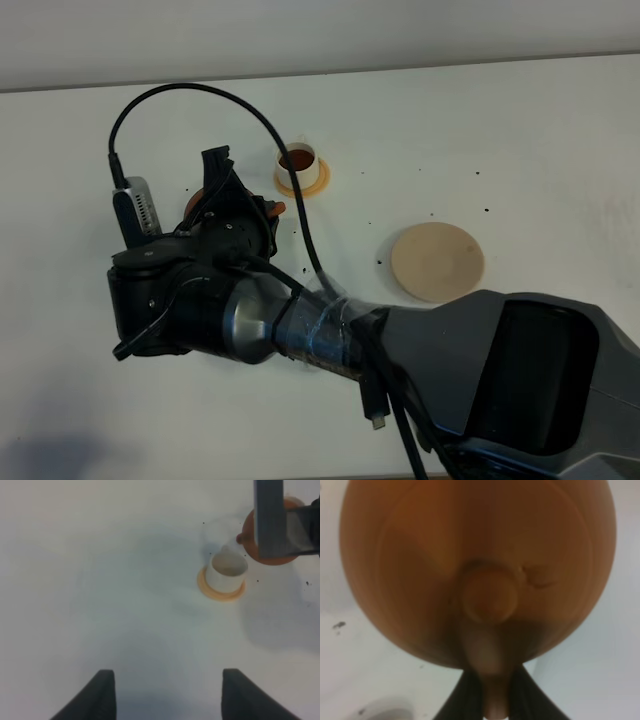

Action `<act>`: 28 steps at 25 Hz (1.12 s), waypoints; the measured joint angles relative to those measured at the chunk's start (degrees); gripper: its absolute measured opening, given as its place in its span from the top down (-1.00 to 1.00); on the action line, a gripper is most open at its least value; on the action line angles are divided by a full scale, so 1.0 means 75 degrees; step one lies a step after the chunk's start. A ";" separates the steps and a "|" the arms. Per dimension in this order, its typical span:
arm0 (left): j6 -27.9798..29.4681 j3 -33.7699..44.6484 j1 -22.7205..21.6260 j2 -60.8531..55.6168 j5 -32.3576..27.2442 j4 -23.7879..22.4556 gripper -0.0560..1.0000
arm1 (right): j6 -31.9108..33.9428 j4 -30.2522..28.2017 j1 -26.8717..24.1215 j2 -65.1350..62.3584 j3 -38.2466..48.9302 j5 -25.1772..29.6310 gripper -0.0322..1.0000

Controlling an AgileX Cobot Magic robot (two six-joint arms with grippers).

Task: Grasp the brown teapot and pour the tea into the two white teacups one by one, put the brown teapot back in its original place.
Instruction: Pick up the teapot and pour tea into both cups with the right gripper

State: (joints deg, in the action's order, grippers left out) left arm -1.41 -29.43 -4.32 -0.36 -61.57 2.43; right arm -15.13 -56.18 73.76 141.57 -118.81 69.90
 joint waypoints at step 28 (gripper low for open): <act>0.0000 0.0000 0.0000 0.0000 0.0000 0.0000 0.00 | -0.0770 -0.1777 0.0241 0.0490 0.0000 -0.0058 0.76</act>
State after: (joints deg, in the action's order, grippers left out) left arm -1.41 -29.43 -4.32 -0.36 -61.57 2.43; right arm -20.90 -69.50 75.58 145.24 -118.81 69.47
